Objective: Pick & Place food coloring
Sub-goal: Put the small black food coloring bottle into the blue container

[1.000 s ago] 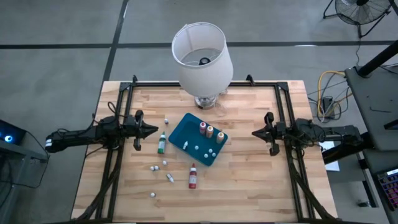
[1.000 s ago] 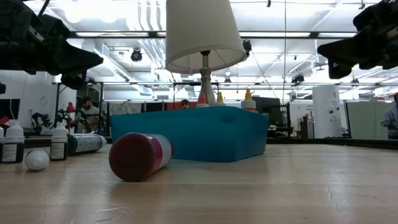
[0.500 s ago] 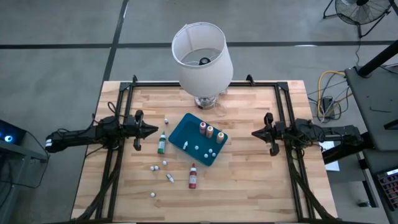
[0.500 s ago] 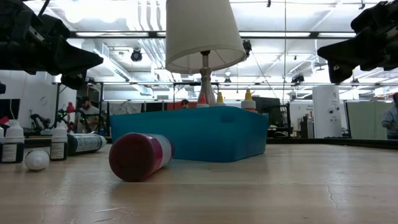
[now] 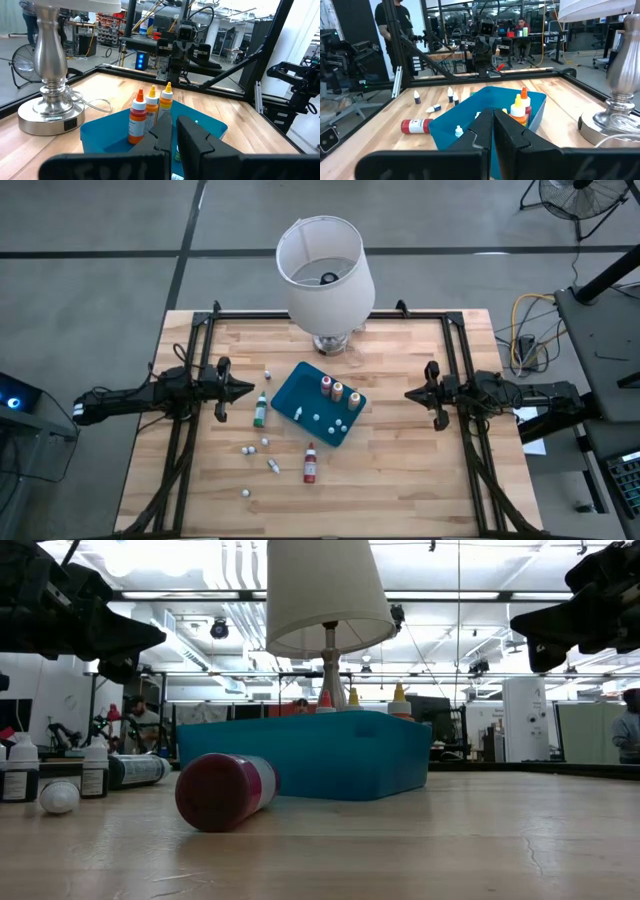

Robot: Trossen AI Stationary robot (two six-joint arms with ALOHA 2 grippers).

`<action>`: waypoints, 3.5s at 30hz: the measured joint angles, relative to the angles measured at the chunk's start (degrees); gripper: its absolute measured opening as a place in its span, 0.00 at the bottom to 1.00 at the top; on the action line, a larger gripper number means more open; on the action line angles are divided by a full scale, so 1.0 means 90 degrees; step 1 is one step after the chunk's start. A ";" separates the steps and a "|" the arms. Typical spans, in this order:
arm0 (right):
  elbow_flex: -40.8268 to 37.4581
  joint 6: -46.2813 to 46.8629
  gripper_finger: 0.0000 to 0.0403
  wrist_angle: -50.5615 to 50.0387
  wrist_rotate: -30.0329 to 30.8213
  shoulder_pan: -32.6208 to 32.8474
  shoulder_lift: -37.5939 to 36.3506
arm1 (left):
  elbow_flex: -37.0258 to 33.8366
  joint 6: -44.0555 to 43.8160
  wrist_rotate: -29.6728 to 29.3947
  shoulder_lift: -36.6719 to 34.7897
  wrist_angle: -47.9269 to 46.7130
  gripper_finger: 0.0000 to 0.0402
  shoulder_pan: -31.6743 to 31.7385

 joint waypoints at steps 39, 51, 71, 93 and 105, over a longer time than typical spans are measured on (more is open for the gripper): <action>0.0002 -0.0002 0.02 -0.0002 0.0000 0.0000 0.0001 | 0.0002 -0.0456 -0.0012 0.0000 0.0008 0.00 0.0000; 0.0002 -0.0002 0.02 -0.0002 0.0000 0.0000 0.0001 | 0.0002 -0.0699 -0.0173 -0.0005 0.0361 0.00 0.0000; 0.0005 -0.0002 0.02 -0.0002 -0.0001 0.0000 0.0001 | 0.1148 -0.0789 -0.0189 0.0645 0.1204 0.00 0.0000; 0.0005 -0.0002 0.02 -0.0002 -0.0002 -0.0001 0.0037 | 0.4411 -0.0170 -0.0437 0.3470 -0.0357 0.00 0.0001; 0.0005 -0.0002 0.02 0.0000 -0.0002 0.0000 0.0037 | 0.5511 0.0176 -0.0511 0.4395 -0.1342 0.00 0.0002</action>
